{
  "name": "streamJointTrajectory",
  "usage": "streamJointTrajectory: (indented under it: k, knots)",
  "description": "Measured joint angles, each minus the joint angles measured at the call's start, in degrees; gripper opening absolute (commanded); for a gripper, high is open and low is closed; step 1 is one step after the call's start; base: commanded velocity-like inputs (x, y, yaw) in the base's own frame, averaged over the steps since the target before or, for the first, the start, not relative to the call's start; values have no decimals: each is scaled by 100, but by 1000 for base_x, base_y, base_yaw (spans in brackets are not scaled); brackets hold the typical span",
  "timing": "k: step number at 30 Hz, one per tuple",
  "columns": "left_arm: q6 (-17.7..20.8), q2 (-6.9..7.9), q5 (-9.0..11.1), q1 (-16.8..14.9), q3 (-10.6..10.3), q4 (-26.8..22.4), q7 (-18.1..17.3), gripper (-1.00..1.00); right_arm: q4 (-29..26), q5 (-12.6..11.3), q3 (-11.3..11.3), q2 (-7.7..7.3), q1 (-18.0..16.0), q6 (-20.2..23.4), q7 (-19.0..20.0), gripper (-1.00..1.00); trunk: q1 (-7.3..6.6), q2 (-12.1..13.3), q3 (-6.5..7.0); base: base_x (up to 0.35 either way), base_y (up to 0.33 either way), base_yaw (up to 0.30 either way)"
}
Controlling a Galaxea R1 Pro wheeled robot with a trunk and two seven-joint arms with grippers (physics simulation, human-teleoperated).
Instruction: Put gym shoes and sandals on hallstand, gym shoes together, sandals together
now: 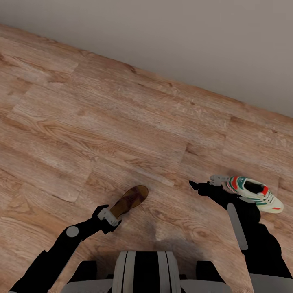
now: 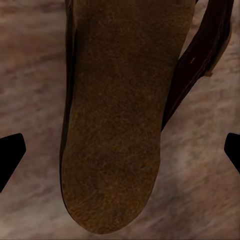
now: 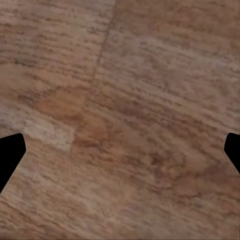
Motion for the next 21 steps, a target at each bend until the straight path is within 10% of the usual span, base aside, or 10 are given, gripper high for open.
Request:
streamJointTrajectory:
  k: [21]
  knots:
    - [9,0,1,-128,0,-3,8,100,0,1,6,0,0,0,0,100,33,-18,-156,0,0,0]
